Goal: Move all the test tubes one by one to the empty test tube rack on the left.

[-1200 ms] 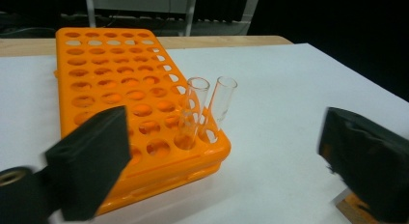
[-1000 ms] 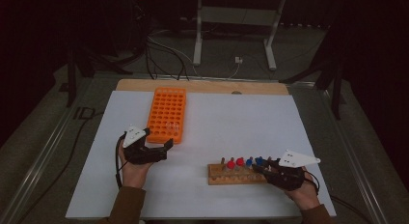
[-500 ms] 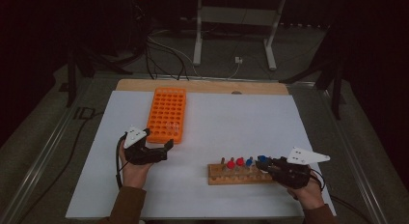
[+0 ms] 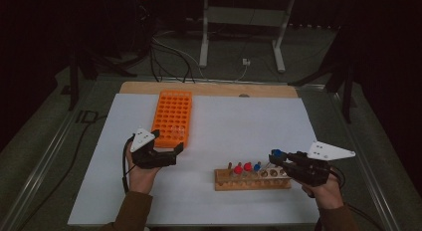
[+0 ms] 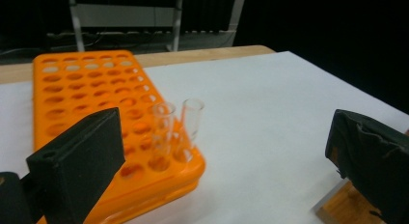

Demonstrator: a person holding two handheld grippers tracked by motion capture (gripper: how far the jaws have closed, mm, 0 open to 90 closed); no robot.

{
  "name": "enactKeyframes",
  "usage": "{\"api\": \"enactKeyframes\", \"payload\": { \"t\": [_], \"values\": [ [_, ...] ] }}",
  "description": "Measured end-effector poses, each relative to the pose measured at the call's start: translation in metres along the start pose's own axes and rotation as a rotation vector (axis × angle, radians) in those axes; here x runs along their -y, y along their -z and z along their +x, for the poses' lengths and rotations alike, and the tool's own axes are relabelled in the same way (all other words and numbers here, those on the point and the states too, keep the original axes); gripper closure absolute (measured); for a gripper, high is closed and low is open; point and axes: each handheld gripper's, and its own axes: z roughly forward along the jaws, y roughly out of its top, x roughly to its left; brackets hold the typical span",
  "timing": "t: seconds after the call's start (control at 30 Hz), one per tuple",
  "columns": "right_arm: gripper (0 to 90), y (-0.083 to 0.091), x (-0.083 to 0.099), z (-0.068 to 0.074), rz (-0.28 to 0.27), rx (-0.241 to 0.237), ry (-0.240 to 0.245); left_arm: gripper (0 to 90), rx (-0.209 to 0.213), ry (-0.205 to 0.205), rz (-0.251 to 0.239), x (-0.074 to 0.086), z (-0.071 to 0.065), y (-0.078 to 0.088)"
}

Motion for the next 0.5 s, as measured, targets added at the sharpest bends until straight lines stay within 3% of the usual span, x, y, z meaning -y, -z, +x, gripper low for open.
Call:
{"api": "enactKeyframes", "payload": {
  "t": [0.27,0.5],
  "values": [
    [76.5,-0.015,-0.021,-0.008,-0.009,0.016,-0.005,1.0,0.066,-0.062,-0.053,-0.014,-0.019,-0.004],
    [76.5,-0.038,-0.031,-0.008,-0.005,0.009,-0.025,2.8,0.106,-0.082,-0.033,-0.024,-0.037,-0.011]
  ]
}}
